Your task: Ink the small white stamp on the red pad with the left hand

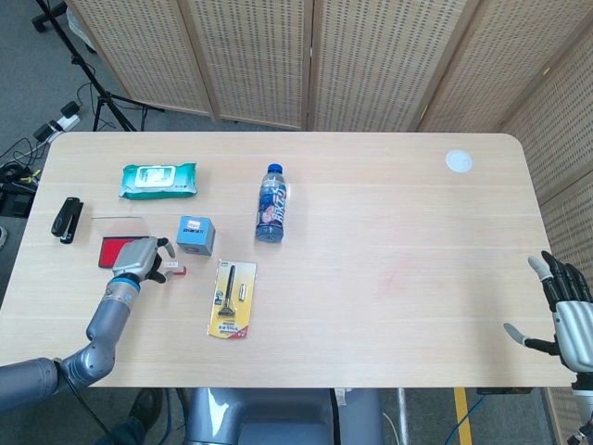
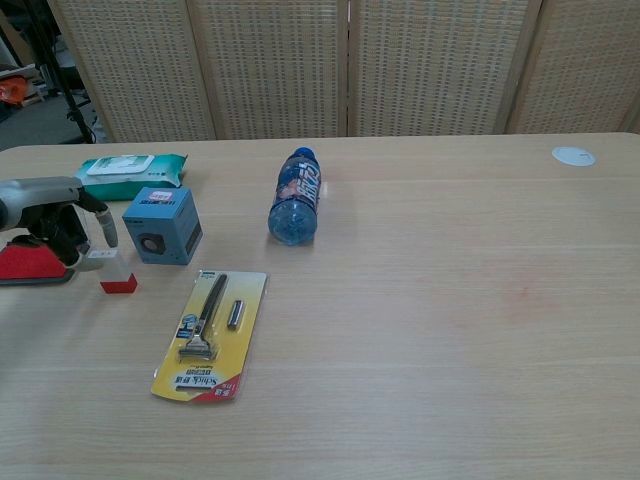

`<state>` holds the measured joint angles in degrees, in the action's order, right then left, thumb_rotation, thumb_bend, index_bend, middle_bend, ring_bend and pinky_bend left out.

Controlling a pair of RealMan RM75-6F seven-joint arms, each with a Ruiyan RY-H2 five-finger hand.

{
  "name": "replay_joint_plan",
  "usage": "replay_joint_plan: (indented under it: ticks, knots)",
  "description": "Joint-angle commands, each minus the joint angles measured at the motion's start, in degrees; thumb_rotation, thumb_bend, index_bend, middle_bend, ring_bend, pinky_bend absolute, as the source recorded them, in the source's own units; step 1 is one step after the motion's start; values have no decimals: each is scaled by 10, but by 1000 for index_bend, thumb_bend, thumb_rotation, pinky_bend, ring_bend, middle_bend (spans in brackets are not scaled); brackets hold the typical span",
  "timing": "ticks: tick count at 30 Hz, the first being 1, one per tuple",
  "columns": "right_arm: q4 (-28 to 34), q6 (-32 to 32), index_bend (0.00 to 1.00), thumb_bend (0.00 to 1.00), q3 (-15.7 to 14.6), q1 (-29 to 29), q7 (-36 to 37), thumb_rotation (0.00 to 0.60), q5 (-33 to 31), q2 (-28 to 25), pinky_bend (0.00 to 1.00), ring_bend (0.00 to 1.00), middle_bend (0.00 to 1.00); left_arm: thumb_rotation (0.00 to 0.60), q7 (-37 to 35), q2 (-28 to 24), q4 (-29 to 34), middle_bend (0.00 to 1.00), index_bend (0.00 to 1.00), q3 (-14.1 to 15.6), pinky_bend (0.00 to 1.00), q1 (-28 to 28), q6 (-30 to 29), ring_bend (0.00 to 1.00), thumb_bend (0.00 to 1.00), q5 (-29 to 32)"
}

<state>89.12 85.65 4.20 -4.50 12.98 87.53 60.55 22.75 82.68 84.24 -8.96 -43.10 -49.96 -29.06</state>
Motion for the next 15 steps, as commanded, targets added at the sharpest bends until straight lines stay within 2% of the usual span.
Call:
replay_joint_plan:
  ticks: [1, 15]
  knots:
    - [0, -1, 0, 0, 1, 0, 2, 600, -2, -1, 0, 0, 0, 600, 4, 8, -5, 988, 480, 2, 931, -3, -6, 947, 300, 1]
    - [-2, -6, 0, 0, -1, -3, 9, 600, -1, -2, 0, 0, 0, 600, 14, 19, -13, 988, 509, 0, 931, -8, -10, 946, 306, 23]
